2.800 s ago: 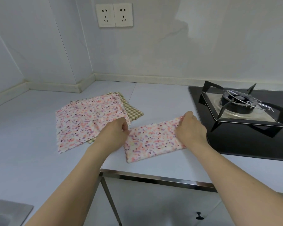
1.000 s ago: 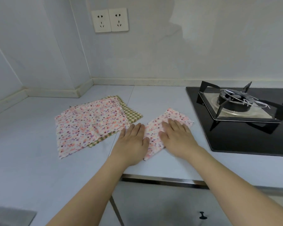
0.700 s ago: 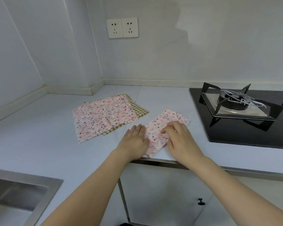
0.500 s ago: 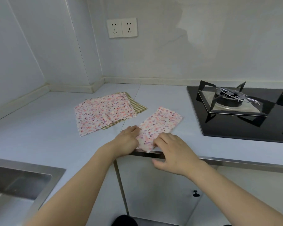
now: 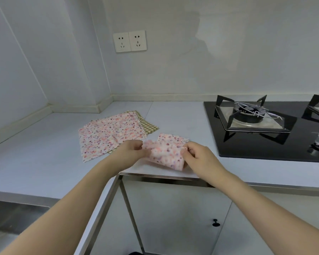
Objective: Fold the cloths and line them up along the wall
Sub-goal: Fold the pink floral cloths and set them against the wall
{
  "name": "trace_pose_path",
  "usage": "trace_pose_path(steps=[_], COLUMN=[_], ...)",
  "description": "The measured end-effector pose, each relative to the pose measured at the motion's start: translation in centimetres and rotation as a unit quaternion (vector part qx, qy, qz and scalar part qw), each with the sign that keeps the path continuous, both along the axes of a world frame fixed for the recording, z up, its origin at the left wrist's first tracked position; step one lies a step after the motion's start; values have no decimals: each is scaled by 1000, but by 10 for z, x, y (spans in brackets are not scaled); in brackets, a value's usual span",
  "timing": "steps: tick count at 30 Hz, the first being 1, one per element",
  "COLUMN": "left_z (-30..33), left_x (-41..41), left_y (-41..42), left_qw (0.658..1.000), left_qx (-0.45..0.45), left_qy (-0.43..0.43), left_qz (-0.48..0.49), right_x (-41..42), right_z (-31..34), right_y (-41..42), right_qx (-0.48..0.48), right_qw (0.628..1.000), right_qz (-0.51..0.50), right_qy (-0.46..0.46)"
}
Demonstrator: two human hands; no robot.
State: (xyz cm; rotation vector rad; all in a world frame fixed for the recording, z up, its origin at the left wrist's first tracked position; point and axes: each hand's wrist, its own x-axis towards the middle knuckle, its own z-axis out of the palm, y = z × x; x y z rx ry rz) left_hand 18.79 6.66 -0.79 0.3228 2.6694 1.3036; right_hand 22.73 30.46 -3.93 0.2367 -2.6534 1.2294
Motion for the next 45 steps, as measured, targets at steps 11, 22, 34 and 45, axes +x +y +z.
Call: trace_pose_path(steps=[11,22,34,45], left_z=[-25,-47,-53,-43], left_x=[-86,-81,-27,-15], left_y=[73,85,121,149], left_qw=[988,938,913,886], left_qx=[-109,-253,-316,-413], left_qy=[44,195,233,167], left_qz=[100,138,115,128], right_x=[-93,-111,-114,-113], right_z=[-11,-34,-31,-30], right_y=[32,35,35,36], right_qx=[134,162,133,144], right_qw=[984,978,981,981], right_qz=[-103,-128,-134,-119], right_qy=[-57,-4,-40,-54])
